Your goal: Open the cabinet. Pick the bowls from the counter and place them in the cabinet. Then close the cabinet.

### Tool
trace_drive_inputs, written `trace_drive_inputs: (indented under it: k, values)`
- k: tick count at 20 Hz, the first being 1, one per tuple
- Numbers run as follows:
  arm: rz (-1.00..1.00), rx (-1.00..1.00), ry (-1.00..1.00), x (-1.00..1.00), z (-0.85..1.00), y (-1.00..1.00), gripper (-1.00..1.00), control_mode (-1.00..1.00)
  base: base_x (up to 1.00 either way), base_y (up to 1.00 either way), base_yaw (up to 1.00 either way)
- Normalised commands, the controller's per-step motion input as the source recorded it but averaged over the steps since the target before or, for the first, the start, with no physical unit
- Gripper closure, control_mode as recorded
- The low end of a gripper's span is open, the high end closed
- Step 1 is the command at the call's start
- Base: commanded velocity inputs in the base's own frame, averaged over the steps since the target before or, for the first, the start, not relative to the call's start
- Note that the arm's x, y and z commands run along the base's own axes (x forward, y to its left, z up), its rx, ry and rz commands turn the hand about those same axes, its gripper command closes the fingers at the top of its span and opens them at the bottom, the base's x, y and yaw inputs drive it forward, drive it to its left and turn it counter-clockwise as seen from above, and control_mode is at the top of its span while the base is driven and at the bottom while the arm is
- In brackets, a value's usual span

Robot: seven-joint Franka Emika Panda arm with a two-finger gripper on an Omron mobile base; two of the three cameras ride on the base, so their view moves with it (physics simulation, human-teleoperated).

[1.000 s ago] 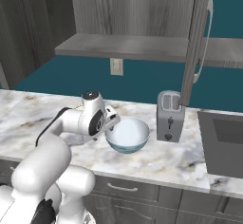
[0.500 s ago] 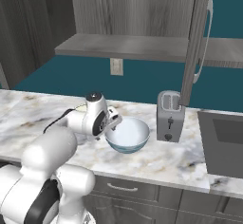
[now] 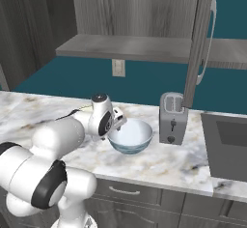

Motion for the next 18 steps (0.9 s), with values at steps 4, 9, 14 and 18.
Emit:
trace_drive_inputs:
  k: [4, 9, 14, 18]
  values:
    - [0.0, 0.0, 0.0, 0.09, -0.13, 0.0, 1.0, -1.0, 0.0, 0.0, 0.0]
    - [0.0, 0.0, 0.0, 0.0, -0.01, 0.0, 1.0, -1.0, 0.0, 0.0, 0.0]
    - [0.0, 0.0, 0.0, 0.0, 0.0, 0.0, 1.0, -1.0, 0.0, 0.0, 0.0]
    - [0.0, 0.0, 0.0, -0.08, 0.08, 0.0, 1.0, -1.0, 0.0, 0.0, 0.0]
